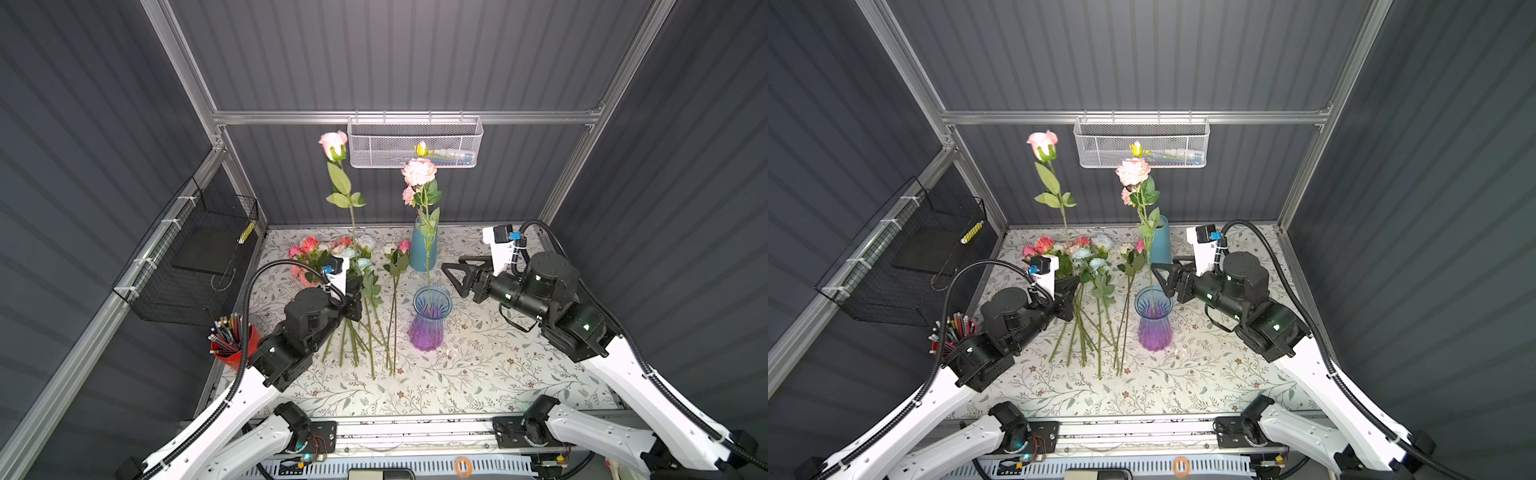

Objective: Arrange the flowers into the vase
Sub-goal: 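Lift the pink rose upright with left gripper while right gripper reaches toward it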

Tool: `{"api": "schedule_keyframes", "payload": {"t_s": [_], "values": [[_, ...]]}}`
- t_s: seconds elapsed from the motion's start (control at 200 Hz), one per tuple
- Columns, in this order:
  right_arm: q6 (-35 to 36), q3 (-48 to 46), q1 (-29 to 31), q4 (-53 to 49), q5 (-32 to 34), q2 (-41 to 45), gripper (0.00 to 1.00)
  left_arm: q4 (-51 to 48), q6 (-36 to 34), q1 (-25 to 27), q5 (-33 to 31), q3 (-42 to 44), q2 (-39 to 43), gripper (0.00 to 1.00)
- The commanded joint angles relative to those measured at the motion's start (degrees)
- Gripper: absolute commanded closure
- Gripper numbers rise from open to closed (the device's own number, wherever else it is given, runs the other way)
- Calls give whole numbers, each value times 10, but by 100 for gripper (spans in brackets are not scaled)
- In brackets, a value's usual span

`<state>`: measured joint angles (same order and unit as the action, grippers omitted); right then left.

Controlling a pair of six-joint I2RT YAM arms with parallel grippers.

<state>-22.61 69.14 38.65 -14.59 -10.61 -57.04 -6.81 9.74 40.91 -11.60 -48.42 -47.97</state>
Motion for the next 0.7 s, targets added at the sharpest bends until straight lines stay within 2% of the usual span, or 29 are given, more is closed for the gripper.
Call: {"api": "schedule_keyframes", "payload": {"t_s": [0.0, 0.13, 0.375, 0.585, 0.695], "values": [[51, 76, 25, -6, -43, -45, 30, 47, -25, 4, 74, -33, -12, 100], [65, 156, 50, -32, -51, -118, 35, 41, -17, 16, 98, -50, -38, 100], [25, 280, 60, -59, -64, -240, 39, 25, 3, 23, 129, -55, -44, 100], [10, 323, 65, -48, -80, -302, 39, 16, 4, 25, 131, -44, -35, 100], [7, 344, 70, -47, -107, -321, 44, 11, 3, 25, 130, -42, -33, 100]]}}
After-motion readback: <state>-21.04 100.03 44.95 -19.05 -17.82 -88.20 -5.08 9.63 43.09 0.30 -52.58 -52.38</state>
